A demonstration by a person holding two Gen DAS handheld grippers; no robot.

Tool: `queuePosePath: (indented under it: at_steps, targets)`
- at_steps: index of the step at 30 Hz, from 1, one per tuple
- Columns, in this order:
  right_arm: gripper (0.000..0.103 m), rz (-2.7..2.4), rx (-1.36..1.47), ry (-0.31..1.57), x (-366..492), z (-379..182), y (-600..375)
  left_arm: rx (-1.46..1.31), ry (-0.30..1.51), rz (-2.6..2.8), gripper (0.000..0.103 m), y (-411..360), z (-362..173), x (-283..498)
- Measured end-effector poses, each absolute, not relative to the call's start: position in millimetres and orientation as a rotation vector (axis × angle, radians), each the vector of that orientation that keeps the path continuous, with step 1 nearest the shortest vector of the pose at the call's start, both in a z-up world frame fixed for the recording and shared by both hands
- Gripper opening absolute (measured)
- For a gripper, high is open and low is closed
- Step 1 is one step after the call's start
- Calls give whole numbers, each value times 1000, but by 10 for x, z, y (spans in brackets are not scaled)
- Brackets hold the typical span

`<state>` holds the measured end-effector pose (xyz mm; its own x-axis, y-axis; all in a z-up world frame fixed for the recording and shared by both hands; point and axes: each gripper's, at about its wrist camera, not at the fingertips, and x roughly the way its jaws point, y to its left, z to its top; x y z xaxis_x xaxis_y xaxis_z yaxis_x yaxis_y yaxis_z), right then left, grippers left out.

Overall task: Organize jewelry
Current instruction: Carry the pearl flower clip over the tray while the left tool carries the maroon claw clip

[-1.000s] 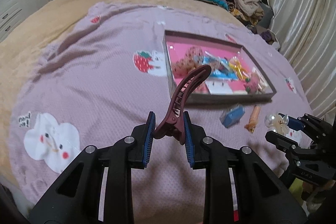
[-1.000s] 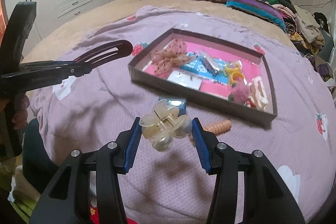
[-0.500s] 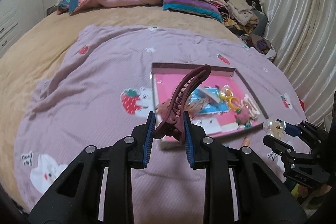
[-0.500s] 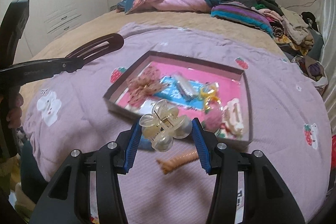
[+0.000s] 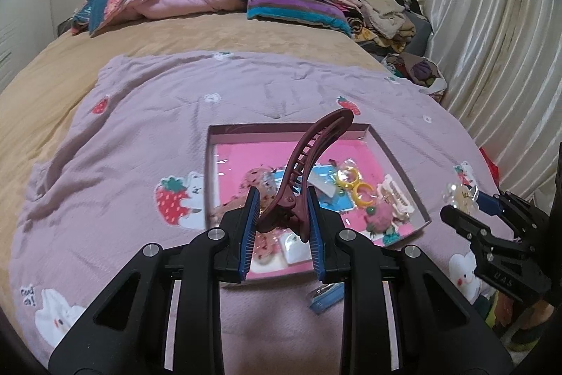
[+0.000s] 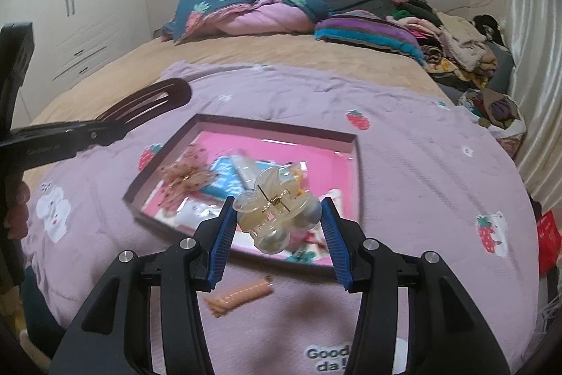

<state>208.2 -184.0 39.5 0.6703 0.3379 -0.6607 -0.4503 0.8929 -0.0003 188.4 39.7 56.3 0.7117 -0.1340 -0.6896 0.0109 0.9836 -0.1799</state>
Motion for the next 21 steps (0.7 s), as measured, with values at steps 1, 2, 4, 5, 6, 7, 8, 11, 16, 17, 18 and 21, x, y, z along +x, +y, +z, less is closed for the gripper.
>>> queuePosePath:
  at_steps: [1,2,4,5,6,7,8,11,16,17,18,21]
  targets:
    - [47,439,-165,709,2105,393,-1863,-166,776,-82,18,379,560,1903]
    - [47,430,-160,709,2132,391,-1896,-165,778,-82,18,371,557,1920]
    - [47,413,-152,708,2180,389,-1962,-166,782,-85,18,351,542,1957]
    - [47,403,-148,709,2202,385,-1995,-164,785,-84,18,339,530,1977]
    - [47,394,-144,708,2219,382,-2027,-163,786,-84,18,330,527,1986]
    - [47,388,-140,708,2231,383,-2044,-162,789,-84,18,321,516,2002]
    - [47,382,-135,707,2248,381,-2069,-163,790,-84,18,316,510,2010]
    - [47,362,-124,707,2296,371,-2139,-168,800,-91,18,290,471,2062]
    - [47,330,-112,711,2389,343,-2239,-170,823,-103,18,236,375,2155]
    - [47,324,-112,714,2411,330,-2250,-173,828,-105,18,228,349,2173]
    - [47,321,-111,717,2437,321,-2256,-174,834,-108,18,214,330,2190]
    - [47,311,-108,730,2518,255,-2279,-174,850,-114,18,185,262,2248]
